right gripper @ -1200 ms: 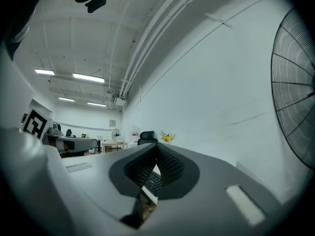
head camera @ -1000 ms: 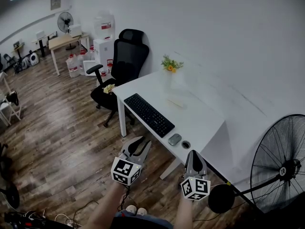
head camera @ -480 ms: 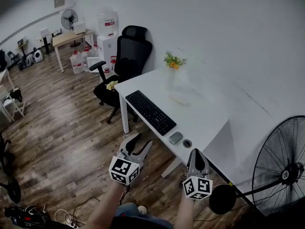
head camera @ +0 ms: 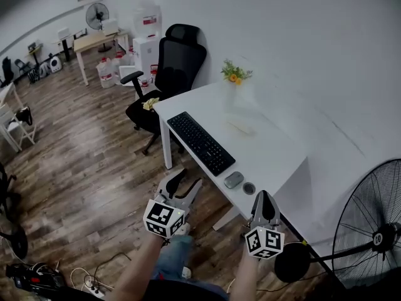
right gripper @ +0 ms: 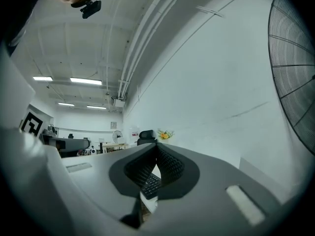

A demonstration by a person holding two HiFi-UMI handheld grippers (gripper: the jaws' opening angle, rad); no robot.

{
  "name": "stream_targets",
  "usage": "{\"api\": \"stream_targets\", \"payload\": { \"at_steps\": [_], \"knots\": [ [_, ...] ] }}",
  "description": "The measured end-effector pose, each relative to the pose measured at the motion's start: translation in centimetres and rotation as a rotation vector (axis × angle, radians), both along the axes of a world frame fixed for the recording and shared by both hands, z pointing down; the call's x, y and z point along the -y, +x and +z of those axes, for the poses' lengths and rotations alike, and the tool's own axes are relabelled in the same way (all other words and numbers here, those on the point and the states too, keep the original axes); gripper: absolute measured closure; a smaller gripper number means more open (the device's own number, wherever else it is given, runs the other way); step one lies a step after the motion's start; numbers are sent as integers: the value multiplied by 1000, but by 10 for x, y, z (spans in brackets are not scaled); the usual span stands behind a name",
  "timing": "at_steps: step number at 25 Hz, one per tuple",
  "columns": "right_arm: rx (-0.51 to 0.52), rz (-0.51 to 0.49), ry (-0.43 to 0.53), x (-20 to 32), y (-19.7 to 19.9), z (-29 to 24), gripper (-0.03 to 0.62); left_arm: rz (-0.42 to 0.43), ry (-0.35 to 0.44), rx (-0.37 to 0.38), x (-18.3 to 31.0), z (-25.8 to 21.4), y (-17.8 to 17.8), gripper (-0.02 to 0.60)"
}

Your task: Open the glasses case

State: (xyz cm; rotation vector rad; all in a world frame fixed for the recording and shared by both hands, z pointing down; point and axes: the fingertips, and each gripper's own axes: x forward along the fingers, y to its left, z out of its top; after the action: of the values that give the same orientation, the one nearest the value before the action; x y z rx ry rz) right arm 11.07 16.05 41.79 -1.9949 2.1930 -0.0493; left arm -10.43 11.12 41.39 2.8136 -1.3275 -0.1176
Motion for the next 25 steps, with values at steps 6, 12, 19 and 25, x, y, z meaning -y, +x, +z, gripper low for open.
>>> {"api": "stream_targets", "payload": {
  "at_steps": [6,12,19,25],
  "knots": [
    [-16,17,10,51,13,3,582,20,4,-10,56,8,15,388],
    [-28,60,-6,135,36,9,582,64,-4,-21,151,13,41,387],
    [-16,114,-33,239,62,6,582,140,-27,3,261,8,80,387],
    [-2,179,-48,313,89,8,582,232,-36,26,341,8,119,387]
  ]
}}
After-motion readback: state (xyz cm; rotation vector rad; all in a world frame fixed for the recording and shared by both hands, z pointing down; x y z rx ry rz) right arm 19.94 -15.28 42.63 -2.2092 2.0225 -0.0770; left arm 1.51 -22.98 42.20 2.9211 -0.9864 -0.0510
